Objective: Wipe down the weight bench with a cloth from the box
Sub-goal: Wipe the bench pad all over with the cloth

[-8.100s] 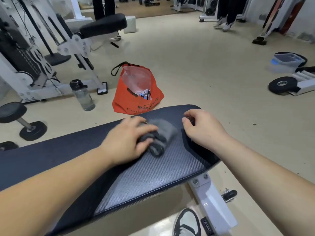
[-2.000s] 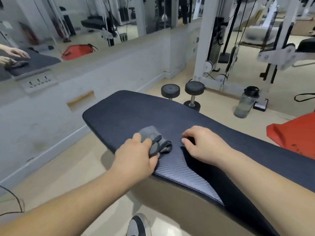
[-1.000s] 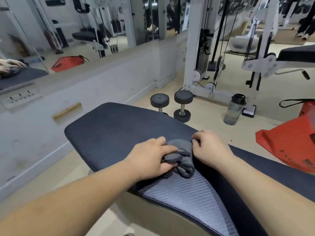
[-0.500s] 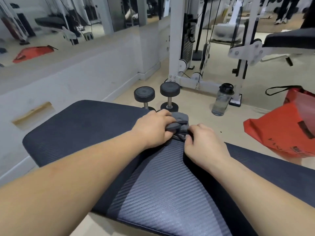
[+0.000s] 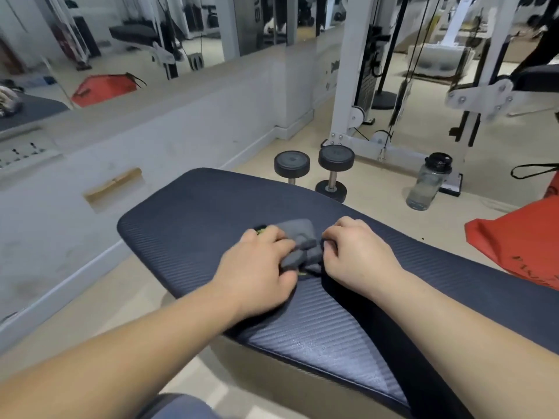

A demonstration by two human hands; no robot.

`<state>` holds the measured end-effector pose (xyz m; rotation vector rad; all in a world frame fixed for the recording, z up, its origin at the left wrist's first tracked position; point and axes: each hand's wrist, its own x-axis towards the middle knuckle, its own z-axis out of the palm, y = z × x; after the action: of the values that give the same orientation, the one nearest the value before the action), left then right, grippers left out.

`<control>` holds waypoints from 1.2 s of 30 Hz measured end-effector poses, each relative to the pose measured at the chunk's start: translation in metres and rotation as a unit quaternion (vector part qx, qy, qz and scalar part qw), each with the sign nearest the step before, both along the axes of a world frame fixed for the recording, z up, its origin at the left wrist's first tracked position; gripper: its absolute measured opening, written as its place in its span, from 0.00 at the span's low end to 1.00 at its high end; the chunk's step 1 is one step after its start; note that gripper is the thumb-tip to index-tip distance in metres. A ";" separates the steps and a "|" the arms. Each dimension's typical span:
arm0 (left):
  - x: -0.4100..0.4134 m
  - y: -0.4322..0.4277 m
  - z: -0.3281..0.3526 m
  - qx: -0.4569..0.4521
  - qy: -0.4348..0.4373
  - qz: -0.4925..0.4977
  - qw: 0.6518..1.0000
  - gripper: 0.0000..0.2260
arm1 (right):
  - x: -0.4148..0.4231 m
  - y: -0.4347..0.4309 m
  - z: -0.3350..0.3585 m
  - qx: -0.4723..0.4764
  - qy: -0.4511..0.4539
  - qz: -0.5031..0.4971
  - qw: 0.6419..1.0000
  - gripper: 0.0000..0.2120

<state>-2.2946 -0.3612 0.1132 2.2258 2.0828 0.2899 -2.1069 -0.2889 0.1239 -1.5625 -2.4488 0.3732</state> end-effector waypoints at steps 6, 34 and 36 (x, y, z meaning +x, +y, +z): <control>-0.066 -0.035 0.006 -0.016 0.007 0.079 0.997 0.22 | -0.023 -0.020 0.011 -0.027 0.014 0.006 1.000 0.13; -0.067 0.033 0.001 0.007 0.030 0.225 0.974 0.15 | -0.028 0.028 -0.002 -0.033 0.027 -0.066 0.997 0.12; -0.029 0.056 0.001 0.014 0.023 0.136 0.990 0.16 | -0.027 0.034 -0.005 -0.036 0.025 -0.080 0.996 0.12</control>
<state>-2.3235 -0.3057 0.1137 1.9774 2.4210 0.2880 -2.1335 -0.2544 0.1193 -1.7431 -2.2765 0.4694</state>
